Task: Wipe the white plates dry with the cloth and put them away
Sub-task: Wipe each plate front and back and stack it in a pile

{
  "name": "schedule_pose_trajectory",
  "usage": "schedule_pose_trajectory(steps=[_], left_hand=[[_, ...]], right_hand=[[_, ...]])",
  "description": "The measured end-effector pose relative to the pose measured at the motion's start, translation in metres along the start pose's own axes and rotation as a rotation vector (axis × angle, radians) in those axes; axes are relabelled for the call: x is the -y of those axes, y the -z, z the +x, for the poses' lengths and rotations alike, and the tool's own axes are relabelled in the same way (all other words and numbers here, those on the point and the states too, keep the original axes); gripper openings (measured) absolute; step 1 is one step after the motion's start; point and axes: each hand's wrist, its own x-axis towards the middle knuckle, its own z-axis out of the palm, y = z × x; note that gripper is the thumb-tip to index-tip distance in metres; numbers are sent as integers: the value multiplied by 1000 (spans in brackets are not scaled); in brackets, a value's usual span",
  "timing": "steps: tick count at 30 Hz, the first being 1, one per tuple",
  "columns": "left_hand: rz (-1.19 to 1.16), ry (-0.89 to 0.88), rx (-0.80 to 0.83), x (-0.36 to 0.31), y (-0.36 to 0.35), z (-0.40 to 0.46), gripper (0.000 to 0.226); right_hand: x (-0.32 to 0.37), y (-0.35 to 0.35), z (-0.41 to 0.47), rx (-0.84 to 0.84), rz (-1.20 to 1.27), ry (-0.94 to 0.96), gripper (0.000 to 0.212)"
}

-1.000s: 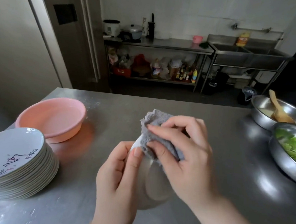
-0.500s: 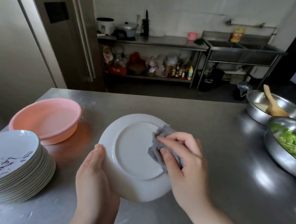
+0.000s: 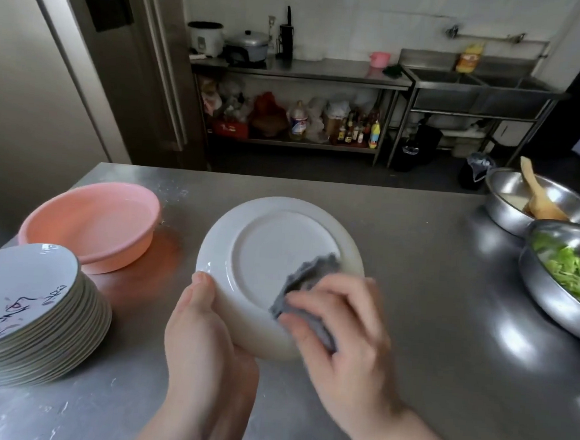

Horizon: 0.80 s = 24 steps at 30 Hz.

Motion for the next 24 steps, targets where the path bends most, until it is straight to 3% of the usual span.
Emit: schedule_pose_trajectory(steps=[2,6,11,18,21,24], left_hand=[[-7,17,10,0,-1,-2,28],[-40,-46,14,1,-6,-4,26],[-108,-28,191,8,-9,-17,28],[-76,-84,313,11,-3,-21,31],[-79,-102,308,3,-3,-18,28],[13,-175,247,0,-1,-15,28]], right_hand=[[-2,-1,1,27,10,63,11],[-10,5,7,-131,39,-169,16],[12,-9,0,95,38,110,12],[15,-11,20,118,125,109,13],[9,-4,14,125,94,211,12],[-10,6,26,18,84,47,12]])
